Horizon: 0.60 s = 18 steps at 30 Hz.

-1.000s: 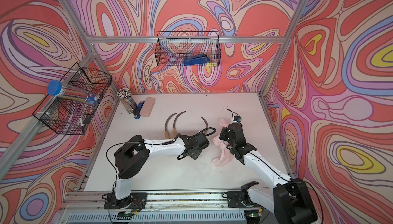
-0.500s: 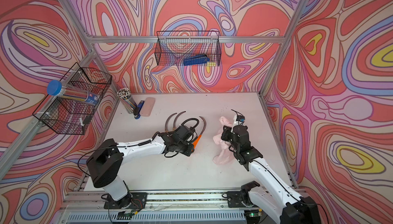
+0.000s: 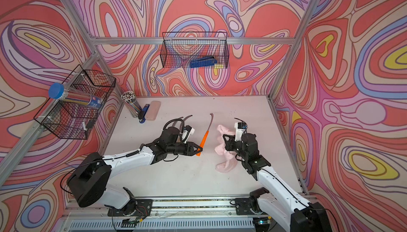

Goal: Wipe small sickles with rags
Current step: Wipe the small sickle.

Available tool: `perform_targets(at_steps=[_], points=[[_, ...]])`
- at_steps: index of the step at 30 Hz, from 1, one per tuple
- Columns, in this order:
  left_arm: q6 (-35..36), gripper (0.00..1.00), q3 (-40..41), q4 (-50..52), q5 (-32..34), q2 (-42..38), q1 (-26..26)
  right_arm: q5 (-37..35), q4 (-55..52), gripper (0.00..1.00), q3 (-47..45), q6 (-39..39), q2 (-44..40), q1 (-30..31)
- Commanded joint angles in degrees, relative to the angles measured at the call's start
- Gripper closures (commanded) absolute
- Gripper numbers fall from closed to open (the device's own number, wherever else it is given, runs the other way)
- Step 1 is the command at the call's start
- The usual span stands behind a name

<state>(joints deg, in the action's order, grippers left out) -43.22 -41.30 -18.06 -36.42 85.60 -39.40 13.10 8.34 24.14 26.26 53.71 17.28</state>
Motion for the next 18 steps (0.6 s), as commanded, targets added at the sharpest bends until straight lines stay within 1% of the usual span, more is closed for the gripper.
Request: perform_targets(at_steps=[1, 3, 5, 9, 11, 15, 18], points=[[-10.75, 1.00, 4.26, -19.44, -6.44, 0.32, 2.32, 4.93, 6.81, 1.00, -1.19, -0.40, 0.70, -0.18], [-13.08, 1.00, 5.45, -23.23, -7.25, 1.15, 2.66, 7.55, 10.30, 1.00, -1.59, 0.15, 1.97, -0.16], [-14.04, 1.00, 5.61, -23.88, -7.16, 1.49, 2.66, 9.83, 14.58, 1.00, -1.52, 1.17, 3.98, -0.18], [-13.21, 1.00, 5.29, -18.93, -4.01, -0.73, 2.67, 10.89, 18.41, 1.00, 1.84, 2.23, 9.15, -0.23], [-13.94, 1.00, 5.88, -17.43, -2.06, -2.11, 2.75, 11.36, 19.82, 1.00, 3.86, 2.93, 11.76, -0.17], [-18.50, 1.00, 8.02, -21.64, -1.63, -2.68, 2.84, 13.90, 25.17, 1.00, 6.74, 5.16, 16.88, -0.20], [-21.08, 1.00, 9.37, -24.97, -1.37, -2.46, 2.88, 17.97, 31.31, 1.00, 7.04, 6.53, 19.84, 0.24]])
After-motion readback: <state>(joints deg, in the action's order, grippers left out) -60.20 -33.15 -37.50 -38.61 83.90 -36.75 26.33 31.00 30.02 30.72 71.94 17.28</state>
